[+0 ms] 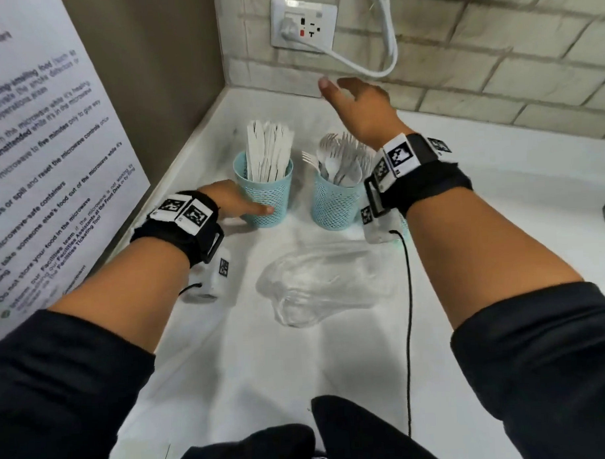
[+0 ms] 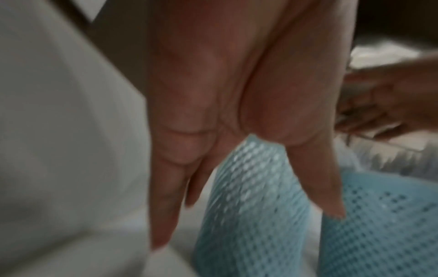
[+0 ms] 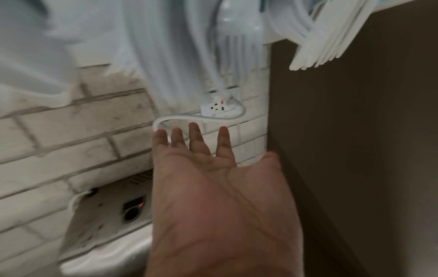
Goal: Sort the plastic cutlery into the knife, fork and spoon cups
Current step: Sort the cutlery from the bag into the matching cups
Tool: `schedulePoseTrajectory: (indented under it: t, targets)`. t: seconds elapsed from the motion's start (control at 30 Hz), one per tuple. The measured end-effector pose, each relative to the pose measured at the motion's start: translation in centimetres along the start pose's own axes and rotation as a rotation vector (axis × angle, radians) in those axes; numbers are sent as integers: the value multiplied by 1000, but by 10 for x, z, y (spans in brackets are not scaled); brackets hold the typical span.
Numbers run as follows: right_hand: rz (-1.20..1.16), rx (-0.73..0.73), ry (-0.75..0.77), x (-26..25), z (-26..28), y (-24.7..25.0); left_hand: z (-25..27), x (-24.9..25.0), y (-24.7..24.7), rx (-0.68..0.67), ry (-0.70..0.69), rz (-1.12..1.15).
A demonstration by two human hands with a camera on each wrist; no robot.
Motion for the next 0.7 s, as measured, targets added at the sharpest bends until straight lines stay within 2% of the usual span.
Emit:
schedulePoseTrajectory:
  t: [0.1, 0.23, 0.3, 0.4, 0.47, 0.6, 0.7]
  targets:
    - [-70, -141, -48, 13, 14, 2, 0, 14, 5, -57, 76, -198]
    - [82, -262, -91, 13, 29, -12, 12, 62, -8, 20, -16, -354]
    - [197, -259, -98, 11, 35, -17, 18, 82, -26, -21, -33, -261]
    - [278, -229, -75, 8, 38, -23, -11, 75, -68, -88, -119, -106]
    - [351, -195, -57, 11, 38, -28, -20, 75, -85, -24, -184, 37]
    - [457, -146, 3, 8, 40, -33, -32, 76, -98, 107, -205, 344]
    - [424, -195, 19, 8, 40, -30, -41, 74, -102, 134, -166, 389]
Point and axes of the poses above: each hand's wrist, its own z-axis away from the middle knuckle, its own y-axis out of the back of the hand, x = y × z, the point moved 2 cm from there along -z, towards the middle knuckle, and after that the axes turned 4 degrees about y, right-handed, at the moved point
